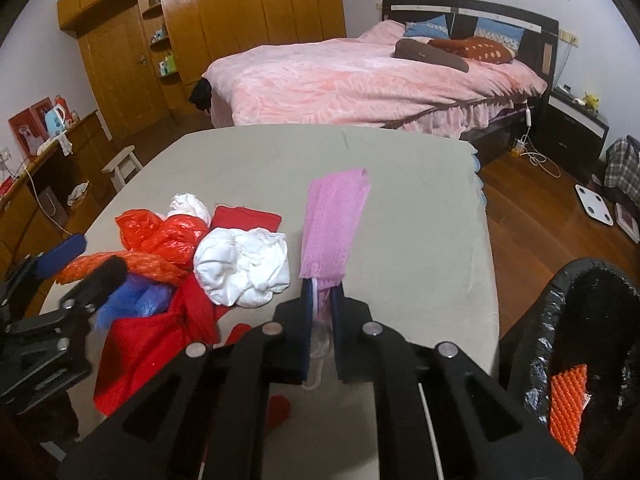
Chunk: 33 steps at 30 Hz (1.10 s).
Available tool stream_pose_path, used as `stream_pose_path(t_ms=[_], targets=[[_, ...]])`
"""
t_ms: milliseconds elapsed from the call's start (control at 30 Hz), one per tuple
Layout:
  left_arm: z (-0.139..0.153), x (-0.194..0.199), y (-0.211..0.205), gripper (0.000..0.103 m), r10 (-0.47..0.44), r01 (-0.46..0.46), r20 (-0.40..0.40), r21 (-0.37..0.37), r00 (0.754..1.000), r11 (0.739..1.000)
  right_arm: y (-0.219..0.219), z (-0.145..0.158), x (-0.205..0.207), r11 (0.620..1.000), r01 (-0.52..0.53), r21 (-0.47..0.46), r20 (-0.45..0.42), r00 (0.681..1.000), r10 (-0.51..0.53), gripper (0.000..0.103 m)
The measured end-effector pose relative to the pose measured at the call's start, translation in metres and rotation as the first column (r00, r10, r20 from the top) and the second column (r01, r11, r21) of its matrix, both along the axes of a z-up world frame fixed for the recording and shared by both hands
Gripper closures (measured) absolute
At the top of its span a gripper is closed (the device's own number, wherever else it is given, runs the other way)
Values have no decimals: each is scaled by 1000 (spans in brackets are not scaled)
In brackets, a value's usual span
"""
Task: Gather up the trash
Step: 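Grasp the pink face mask with the right tool and lift it, then grasp the orange foam net with the left tool while the right tool holds the mask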
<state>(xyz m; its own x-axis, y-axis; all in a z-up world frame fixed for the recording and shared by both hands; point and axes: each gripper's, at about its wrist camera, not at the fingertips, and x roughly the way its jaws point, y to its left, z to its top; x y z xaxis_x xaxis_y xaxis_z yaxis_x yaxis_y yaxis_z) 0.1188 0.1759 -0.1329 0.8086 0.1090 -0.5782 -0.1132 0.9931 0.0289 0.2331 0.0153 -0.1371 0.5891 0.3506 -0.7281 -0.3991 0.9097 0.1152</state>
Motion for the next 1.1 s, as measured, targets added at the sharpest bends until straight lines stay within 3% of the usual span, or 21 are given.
stream_pose_path(t_ms=[300, 367, 433, 533, 733, 1100], targets=[[-18, 19, -5, 23, -11, 10, -79, -9, 997, 1000, -2, -1, -1, 1000, 1, -2, -8, 1000, -1, 95], [-20, 20, -3, 33, -10, 9, -83, -17, 996, 1000, -2, -1, -1, 1000, 0, -4, -8, 1000, 0, 95], [-19, 21, -1, 51, -10, 9, -85, -17, 996, 1000, -3, -1, -2, 1000, -1, -5, -7, 1000, 1, 95], [-16, 21, 4, 70, -8, 6, -80, -32, 997, 999, -3, -1, -3, 1000, 0, 0, -8, 1000, 0, 95], [-4, 17, 14, 86, 6, -10, -53, -76, 999, 997, -3, 4, -6, 1000, -13, 7, 3, 1000, 13, 95], [32, -4, 16, 88, 21, -18, 31, -95, 999, 995, -9, 33, -22, 999, -22, 42, 62, 998, 20, 95]])
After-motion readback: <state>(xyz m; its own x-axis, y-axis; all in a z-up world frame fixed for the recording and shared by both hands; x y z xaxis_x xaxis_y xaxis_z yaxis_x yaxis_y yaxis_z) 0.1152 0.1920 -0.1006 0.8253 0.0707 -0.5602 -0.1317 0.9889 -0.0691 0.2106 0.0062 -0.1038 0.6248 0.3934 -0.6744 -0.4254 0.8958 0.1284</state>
